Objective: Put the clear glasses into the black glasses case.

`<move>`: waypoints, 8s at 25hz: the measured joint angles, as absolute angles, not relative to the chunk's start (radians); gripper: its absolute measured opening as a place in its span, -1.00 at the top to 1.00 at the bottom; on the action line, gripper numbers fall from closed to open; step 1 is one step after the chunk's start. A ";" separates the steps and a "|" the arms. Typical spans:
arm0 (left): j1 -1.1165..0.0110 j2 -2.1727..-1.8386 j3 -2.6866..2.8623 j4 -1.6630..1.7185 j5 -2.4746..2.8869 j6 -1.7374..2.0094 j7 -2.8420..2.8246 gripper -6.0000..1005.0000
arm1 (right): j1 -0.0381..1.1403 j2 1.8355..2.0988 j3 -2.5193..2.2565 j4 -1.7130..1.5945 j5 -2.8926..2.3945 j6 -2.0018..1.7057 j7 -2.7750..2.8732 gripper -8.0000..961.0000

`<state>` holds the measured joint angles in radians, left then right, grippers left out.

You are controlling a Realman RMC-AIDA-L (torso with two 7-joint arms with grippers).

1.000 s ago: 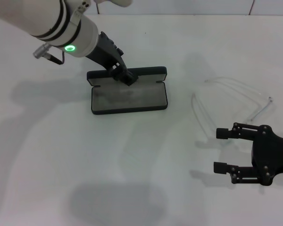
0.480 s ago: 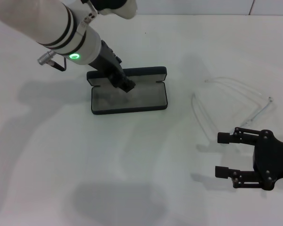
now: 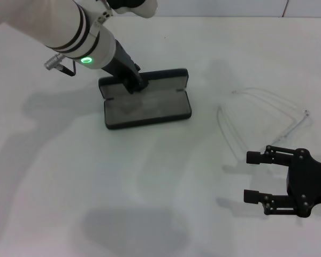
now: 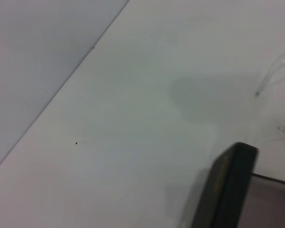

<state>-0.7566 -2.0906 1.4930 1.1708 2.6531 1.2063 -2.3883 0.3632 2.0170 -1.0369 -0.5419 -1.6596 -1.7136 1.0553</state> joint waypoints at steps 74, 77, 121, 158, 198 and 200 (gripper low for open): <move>-0.693 -2.091 1.564 1.306 2.458 1.201 -1.929 0.29 | 0.360 2.015 -1.023 -0.531 -1.630 -1.711 1.034 -0.63; -0.671 -2.091 1.491 1.331 2.357 1.207 -1.929 0.24 | 0.357 2.014 -1.023 -0.531 -1.630 -1.713 1.034 -0.63; -0.255 -2.064 1.047 0.844 1.403 1.646 -1.218 -0.72 | 0.819 1.937 -1.078 -1.407 -2.418 -1.948 1.812 -0.60; -0.350 -2.014 1.027 0.853 1.589 1.746 -1.311 -0.69 | 0.928 2.016 -1.310 -1.057 -2.678 -1.733 1.671 -0.58; -0.388 -2.026 0.972 0.848 1.596 1.704 -1.302 -0.66 | 0.889 2.022 -1.386 -1.038 -2.624 -1.602 1.594 0.77; -0.388 -2.026 0.971 0.848 1.594 1.701 -1.302 -0.66 | 0.863 2.023 -1.348 -1.097 -2.612 -1.649 1.598 0.77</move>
<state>-0.3881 -2.0264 0.9714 0.8478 1.5939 1.7007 -1.3023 0.8634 2.0233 -1.3477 -1.0974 -2.6123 -1.6493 1.5976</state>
